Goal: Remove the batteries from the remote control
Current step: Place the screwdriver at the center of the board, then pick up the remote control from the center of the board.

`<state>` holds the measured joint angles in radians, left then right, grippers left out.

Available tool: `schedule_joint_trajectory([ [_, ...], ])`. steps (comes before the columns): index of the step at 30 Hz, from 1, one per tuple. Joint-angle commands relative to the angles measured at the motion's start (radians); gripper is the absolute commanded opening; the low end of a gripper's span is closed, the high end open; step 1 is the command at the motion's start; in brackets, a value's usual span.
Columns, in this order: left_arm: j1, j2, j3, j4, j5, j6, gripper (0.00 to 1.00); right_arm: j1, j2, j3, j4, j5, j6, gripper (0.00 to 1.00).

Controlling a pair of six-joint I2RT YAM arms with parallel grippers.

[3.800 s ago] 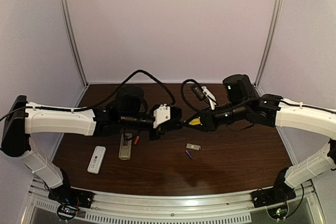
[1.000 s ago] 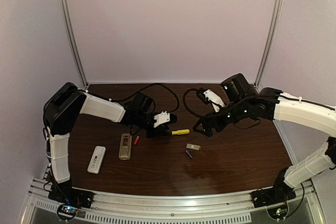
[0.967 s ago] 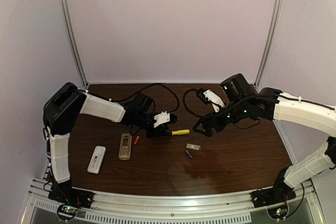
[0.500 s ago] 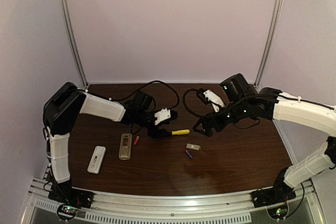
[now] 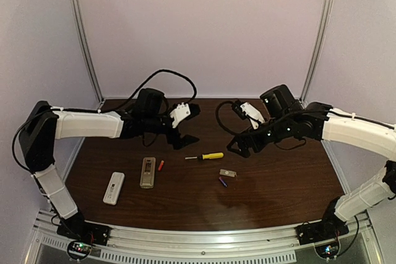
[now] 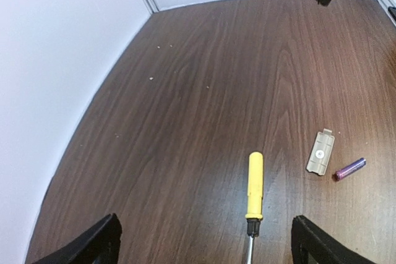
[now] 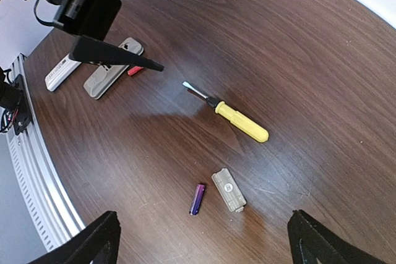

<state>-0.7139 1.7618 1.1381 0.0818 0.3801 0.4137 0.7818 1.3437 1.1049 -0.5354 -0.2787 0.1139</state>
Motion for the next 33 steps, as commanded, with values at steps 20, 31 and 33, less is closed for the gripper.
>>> schedule_joint_trajectory([
  [20,0.004,-0.493,-0.179,-0.323,-0.612,-0.468,0.97,-0.007,0.045,0.06,0.092,0.09,0.007,0.96],
  [31,0.01,-0.625,-0.163,-0.639,-0.733,-0.817,0.97,-0.007,0.021,0.046,0.109,0.137,0.063,0.96],
  [33,0.01,-0.638,-0.157,-0.707,-0.728,-0.871,0.97,-0.007,0.019,0.053,0.101,0.142,0.075,0.99],
])
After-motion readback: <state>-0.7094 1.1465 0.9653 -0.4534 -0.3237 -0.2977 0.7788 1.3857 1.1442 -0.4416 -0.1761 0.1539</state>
